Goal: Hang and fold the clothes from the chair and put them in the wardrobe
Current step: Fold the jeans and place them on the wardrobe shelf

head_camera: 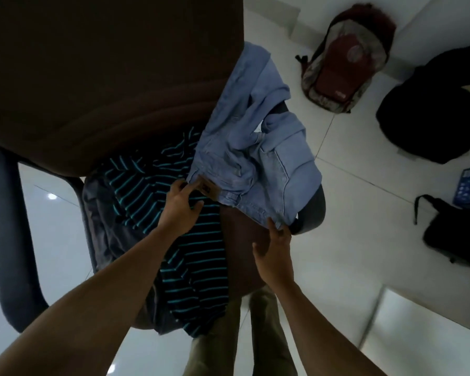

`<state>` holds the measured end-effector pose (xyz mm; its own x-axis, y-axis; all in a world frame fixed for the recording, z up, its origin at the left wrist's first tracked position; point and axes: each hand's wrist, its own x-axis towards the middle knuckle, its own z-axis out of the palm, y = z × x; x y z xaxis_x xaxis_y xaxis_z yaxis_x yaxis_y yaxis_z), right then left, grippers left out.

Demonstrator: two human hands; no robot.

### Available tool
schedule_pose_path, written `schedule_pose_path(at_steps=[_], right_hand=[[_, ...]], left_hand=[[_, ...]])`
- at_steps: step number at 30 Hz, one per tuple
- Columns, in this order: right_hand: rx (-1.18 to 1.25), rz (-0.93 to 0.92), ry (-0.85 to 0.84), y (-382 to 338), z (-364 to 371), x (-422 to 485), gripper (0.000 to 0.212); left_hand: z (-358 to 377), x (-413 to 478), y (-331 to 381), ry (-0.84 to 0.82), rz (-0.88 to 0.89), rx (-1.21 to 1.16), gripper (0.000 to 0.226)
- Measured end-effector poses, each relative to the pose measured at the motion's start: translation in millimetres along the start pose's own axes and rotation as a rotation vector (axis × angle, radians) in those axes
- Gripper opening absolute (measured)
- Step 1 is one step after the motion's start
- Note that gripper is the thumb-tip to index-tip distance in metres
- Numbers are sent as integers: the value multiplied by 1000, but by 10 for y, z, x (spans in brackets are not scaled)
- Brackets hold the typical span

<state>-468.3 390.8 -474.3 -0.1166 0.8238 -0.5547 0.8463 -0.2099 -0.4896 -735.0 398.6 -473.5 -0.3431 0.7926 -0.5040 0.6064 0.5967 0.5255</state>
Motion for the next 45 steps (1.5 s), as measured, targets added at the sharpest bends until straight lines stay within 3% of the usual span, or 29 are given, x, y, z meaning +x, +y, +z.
schedule_pose_path(at_steps=[5,10,16,22,25,30,33,40,45], right_hand=[[44,130,129,-80,93,120,65],[72,237,129,-76,184,121,81],[20,140,116,-17,190,140,86],[90,148,213,-18,218,142,87],[128,106,259,-22,221,167,77],[507,167,357,-181,194,200,38],[624,175,376,-280,126,229,32],[549,188,392,-332,38,164,24],[513,34,448,-560,-220,-172,17]], left_hand=[[49,327,-45,-4,-90,-50,55],[64,465,-13,-37,-57,-39,57],[42,561,21,-71,7,64,59],[197,878,-373,-115,40,76,68],[119,834,-240,-114,63,54,63],[-107,737,0,-119,-23,-52,47],[-191,669,15,-128,11,-137,43],[-288,446,79,-16,46,-210,34],[-571,119,312,80,-23,-302,26]])
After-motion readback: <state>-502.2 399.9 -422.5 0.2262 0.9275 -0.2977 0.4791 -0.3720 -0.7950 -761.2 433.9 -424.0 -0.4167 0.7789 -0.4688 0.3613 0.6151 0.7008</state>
